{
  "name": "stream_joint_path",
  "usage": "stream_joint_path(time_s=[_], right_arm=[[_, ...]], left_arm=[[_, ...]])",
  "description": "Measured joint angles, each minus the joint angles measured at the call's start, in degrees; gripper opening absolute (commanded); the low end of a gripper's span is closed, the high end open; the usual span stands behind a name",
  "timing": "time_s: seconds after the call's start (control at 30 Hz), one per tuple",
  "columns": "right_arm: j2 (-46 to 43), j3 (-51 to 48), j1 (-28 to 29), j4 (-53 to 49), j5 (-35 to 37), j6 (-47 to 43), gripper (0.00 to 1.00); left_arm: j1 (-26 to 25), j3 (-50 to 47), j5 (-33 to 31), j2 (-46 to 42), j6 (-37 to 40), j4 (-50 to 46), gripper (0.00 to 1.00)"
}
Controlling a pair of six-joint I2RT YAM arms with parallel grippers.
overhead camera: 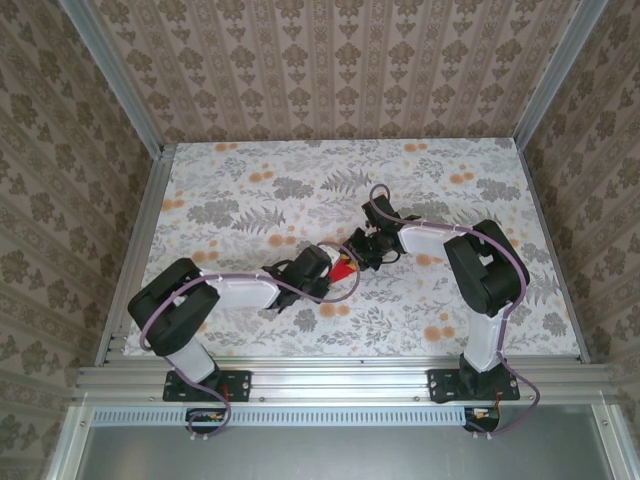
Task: Fold a paper plane with a square sheet of paper (pick it up from the middle)
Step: Fold the wing for the fifth time at the center of the table.
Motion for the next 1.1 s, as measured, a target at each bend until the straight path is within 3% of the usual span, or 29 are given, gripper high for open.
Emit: stream_joint_path(time_s=[0.23, 0.6, 0.8, 1.1], right_arm=[[-0.02, 0.0, 0.0, 0.04, -0.02, 0.02, 0.27], [-0.02, 0.0, 0.0, 1.27, -0.11, 0.09, 0.24], [-0.02, 0.0, -0.04, 1.44, -0.13, 0.22, 0.24], [-0.02, 0.0, -0.11, 1.49, -0.15, 0.24, 0.24]], left_arm=[[1.84, -4.04, 5.95, -1.6, -2.69, 7.58, 0.29], [9.75, -8.41, 20.0, -2.4, -10.32, 16.0, 0.38], [11.39, -9.25, 24.65, -2.36, -12.11, 17.14, 0.34], [11.72, -9.77, 26.71, -1.64, -12.66, 17.29, 0.26]])
